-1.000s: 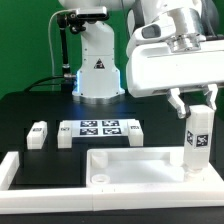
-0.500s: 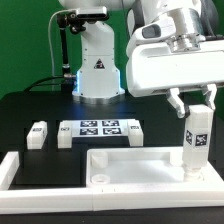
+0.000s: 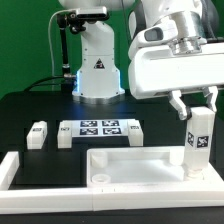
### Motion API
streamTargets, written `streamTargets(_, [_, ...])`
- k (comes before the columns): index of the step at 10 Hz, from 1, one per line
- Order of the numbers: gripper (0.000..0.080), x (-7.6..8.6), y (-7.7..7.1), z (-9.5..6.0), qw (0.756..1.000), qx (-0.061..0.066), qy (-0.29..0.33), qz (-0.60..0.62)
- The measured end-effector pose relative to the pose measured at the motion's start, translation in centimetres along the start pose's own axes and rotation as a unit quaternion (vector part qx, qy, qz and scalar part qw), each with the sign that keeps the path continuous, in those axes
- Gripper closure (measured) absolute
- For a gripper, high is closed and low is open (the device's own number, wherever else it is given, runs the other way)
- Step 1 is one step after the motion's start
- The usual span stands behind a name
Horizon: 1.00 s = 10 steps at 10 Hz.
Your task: Assemble desk
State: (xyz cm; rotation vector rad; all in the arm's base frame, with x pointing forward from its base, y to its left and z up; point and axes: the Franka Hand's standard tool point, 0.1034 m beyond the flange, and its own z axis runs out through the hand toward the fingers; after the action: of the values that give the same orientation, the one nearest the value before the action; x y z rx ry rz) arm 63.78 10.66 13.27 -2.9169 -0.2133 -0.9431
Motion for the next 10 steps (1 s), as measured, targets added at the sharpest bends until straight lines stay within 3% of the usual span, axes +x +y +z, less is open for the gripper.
streamTargets(10, [0.0509, 0.03, 0.13, 0.55, 0.999, -0.004, 0.038, -0.003])
